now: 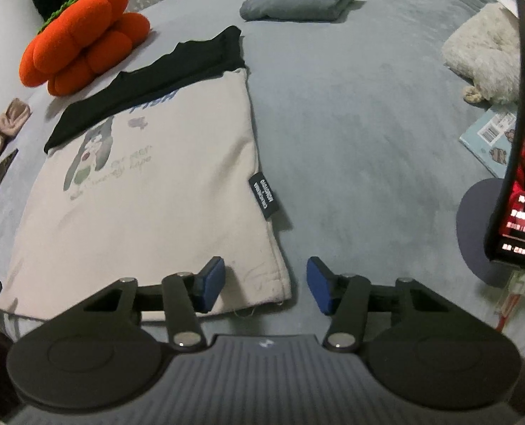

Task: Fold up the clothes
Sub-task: 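Grasp the cream sweatshirt hem with both grippers and lift it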

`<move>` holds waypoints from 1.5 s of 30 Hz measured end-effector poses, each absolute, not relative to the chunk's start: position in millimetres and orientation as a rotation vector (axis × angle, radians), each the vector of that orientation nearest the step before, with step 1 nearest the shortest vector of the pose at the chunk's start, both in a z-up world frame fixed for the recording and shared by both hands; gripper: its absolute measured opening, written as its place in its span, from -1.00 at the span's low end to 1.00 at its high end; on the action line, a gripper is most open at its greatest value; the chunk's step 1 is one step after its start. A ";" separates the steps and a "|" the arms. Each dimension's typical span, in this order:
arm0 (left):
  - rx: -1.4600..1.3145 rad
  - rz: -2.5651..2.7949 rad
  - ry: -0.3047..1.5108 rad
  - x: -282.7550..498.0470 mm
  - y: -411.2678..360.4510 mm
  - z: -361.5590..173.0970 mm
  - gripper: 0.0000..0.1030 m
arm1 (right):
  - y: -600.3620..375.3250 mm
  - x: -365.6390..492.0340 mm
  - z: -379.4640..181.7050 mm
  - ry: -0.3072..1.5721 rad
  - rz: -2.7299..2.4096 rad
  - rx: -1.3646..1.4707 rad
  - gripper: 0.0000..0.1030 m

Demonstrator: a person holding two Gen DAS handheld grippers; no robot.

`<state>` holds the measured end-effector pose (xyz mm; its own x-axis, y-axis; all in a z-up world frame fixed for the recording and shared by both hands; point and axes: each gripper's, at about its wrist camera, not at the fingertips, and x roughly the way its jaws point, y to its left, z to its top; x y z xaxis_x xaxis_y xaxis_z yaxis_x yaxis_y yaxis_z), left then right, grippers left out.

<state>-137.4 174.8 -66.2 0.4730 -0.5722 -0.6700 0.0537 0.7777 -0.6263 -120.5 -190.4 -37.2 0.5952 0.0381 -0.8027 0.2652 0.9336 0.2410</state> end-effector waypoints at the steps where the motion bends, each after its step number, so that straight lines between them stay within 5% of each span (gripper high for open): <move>1: -0.586 -0.412 1.013 -139.2 175.0 -67.1 -0.06 | -188.9 -120.2 -37.9 0.930 -0.134 0.345 0.01; 11: -0.548 -0.478 1.042 -146.1 169.4 -67.3 -0.88 | -188.6 -124.3 -37.7 0.926 -0.094 0.374 -0.71; 33: -0.567 -0.485 0.807 -80.2 155.0 -21.7 -0.91 | -180.6 -79.8 20.7 0.718 -0.030 0.389 -0.75; 45: -0.532 -0.372 0.745 -9.1 150.6 -45.3 -0.91 | -203.1 -0.1 -4.7 0.742 -0.105 0.404 -0.74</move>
